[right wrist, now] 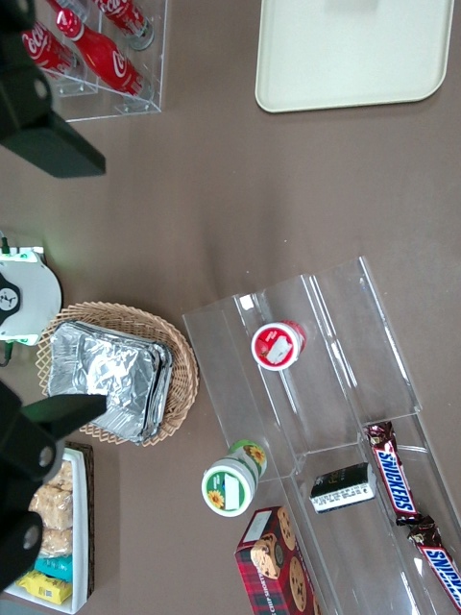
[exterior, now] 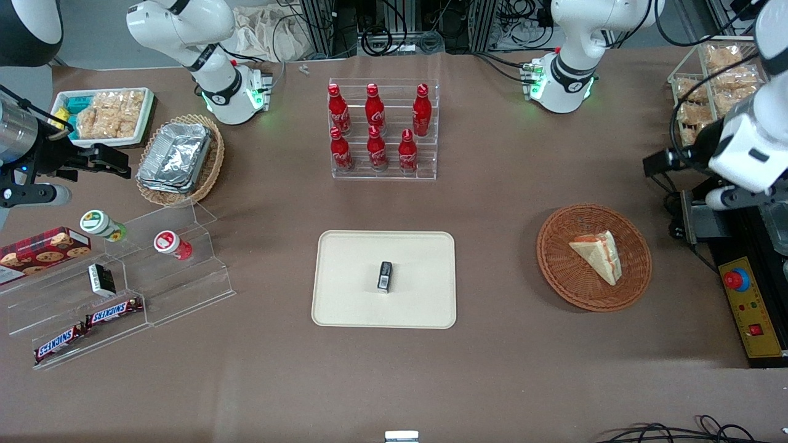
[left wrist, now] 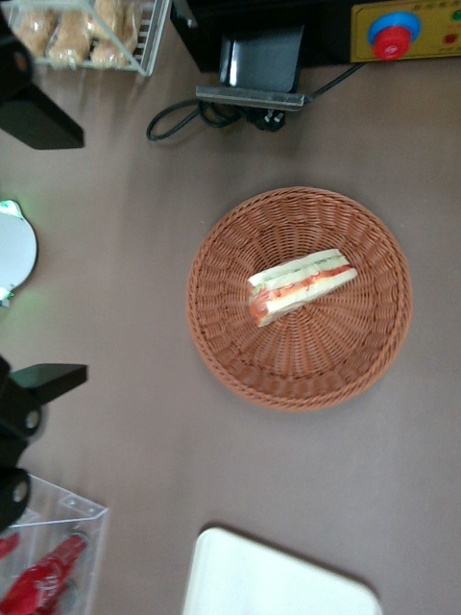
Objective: Place sandwich from basket to tray
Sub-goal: 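Move the left gripper down over the sandwich in the wicker basket, then close the left gripper on the wrapped sandwich's crust edge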
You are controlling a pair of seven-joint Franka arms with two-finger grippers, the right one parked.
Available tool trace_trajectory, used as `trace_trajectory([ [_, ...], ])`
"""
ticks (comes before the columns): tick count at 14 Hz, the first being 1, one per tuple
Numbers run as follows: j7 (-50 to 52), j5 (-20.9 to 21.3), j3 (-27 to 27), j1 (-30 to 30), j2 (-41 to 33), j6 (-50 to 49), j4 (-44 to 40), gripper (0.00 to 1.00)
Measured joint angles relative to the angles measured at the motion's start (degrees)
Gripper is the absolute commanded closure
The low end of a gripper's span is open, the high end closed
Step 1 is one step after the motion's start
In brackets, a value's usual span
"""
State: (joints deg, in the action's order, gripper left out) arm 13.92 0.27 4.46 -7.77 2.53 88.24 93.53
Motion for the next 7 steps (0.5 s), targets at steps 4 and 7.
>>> trace_trajectory([
  [4, 8.81, 0.00, 0.01, -0.05, 0.98, 16.40, 12.47, 0.00],
  [7, 16.14, 0.04, -0.06, -0.07, 3.71, 25.85, 19.60, 0.00],
])
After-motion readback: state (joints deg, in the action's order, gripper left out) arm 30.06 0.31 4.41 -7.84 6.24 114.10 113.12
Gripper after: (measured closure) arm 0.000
